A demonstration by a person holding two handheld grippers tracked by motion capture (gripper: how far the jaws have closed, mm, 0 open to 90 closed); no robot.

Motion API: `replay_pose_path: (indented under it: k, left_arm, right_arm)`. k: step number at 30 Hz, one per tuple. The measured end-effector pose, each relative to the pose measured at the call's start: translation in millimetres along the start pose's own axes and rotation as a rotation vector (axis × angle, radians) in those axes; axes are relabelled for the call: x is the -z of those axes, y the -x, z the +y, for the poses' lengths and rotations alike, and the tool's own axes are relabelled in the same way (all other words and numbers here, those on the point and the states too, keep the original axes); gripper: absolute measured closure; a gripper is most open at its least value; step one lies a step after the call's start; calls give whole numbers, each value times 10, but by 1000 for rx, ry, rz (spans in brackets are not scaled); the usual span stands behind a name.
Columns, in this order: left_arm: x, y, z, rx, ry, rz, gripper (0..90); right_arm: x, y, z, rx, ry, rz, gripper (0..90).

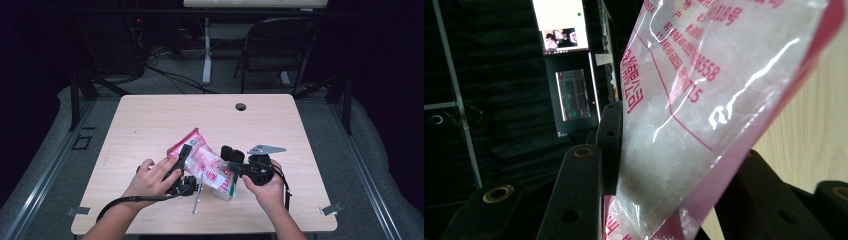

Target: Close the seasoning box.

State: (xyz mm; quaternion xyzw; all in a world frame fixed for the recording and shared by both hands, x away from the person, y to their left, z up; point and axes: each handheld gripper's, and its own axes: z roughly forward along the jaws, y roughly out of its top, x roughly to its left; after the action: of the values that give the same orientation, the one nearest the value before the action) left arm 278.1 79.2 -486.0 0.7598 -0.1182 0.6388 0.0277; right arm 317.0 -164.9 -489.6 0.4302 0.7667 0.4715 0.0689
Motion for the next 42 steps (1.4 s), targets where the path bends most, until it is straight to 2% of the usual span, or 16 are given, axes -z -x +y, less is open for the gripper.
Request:
replay_pose_path:
  k: [14, 24, 31, 33, 42]
  left_arm:
    - [14, -58, 36, -28, 2, 20, 670]
    - [19, -63, 36, -25, 2, 10, 672]
    - [24, -87, 48, -37, 4, 16, 673]
    - [28, -100, 56, -51, 0, 17, 673]
    - [27, -110, 73, -55, 6, 23, 675]
  right_arm:
    - [6, 1, 3, -5, 6, 5, 900]
    - [7, -2, 3, -7, 8, 9, 900]
    - [12, 0, 4, -9, 13, 13, 900]
    - [12, 0, 4, -12, 15, 15, 900]
    - [15, 3, 3, -9, 13, 13, 900]
